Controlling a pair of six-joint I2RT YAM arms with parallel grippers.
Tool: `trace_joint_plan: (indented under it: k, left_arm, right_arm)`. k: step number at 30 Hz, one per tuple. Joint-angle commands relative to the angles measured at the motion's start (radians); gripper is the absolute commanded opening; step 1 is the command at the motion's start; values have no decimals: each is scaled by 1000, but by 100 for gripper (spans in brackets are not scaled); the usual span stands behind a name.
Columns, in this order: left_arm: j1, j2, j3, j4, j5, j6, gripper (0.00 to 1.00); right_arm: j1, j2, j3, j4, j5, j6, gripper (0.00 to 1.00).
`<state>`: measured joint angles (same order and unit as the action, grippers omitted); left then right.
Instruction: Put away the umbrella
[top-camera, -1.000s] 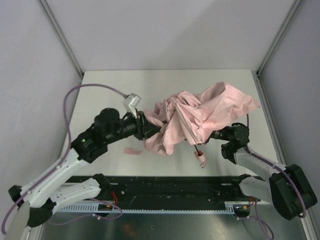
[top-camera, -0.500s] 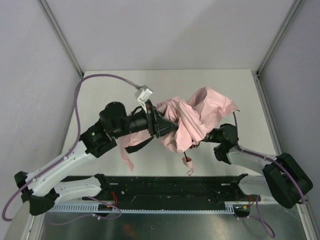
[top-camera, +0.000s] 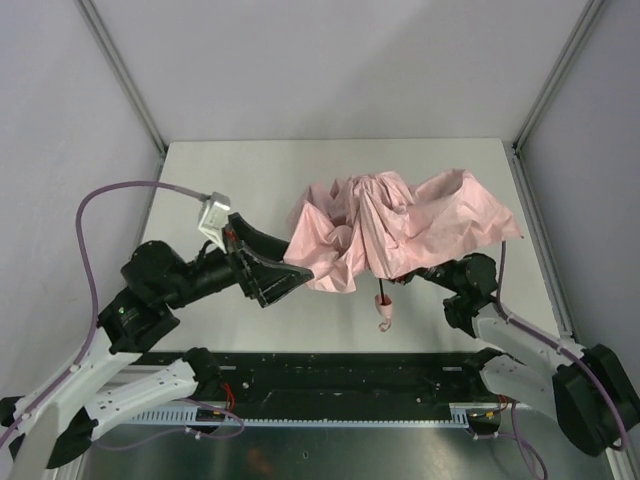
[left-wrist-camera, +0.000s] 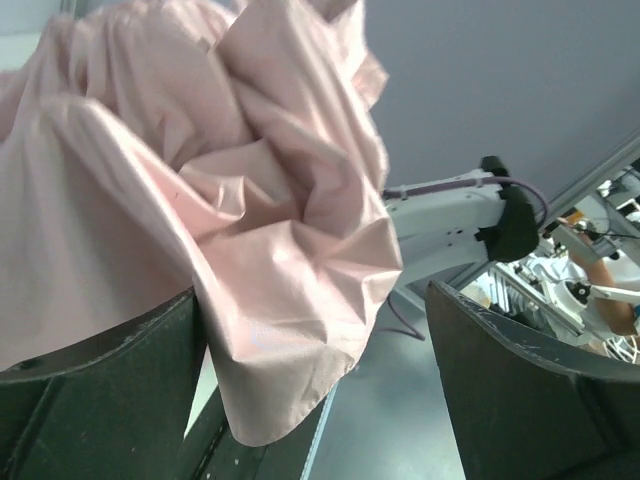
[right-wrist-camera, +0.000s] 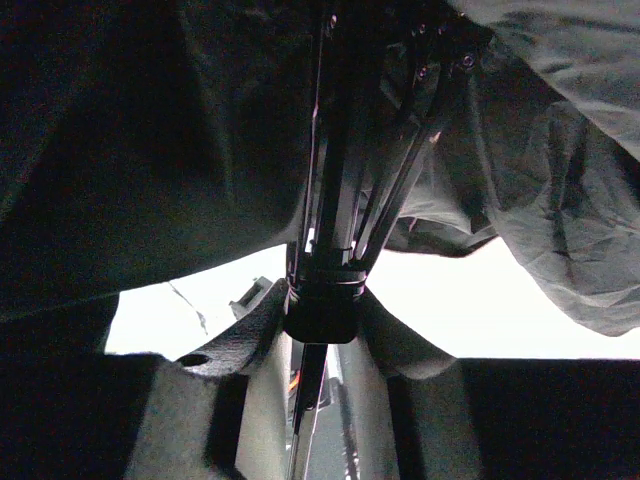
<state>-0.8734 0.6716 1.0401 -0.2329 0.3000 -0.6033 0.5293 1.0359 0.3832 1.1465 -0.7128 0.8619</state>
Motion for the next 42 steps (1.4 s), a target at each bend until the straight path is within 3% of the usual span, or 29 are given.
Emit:
trace_joint_plan:
  k: [1,5,9,13,17,24,30,36,38,42]
  left_arm:
    - [6,26,21,-115,-42,-18,89]
    - [6,15,20,-153,-105,-17,97]
    - [6,-5,29,-205,-214,7,99]
    - [6,-21,54,-282,-349,51,99]
    - [7,-12,89,-351,-432,86,92]
    - [6,56,122,-360,-278,128,99]
    - [5,126,90,-360,-160,132,84]
    - [5,160,68,-342,-129,143,91]
    - [5,177,76,-341,-130,165,81]
    - [6,147,110,-371,-239,238,28]
  right_arm:
    - [33,-107,30,-185,181,-196,0]
    - [73,-163,62,-367,271,-302,0]
    - [92,-201,82,-508,372,-363,0]
    - [94,-228,88,-575,403,-391,0]
    - [94,-244,89,-589,390,-393,0]
    - [93,-261,90,-571,370,-376,0]
    - [81,-248,91,-513,307,-339,0]
    - [60,-221,91,-422,200,-284,0]
    - [56,-216,91,-395,174,-265,0]
    - [6,-217,91,-361,75,-223,0]
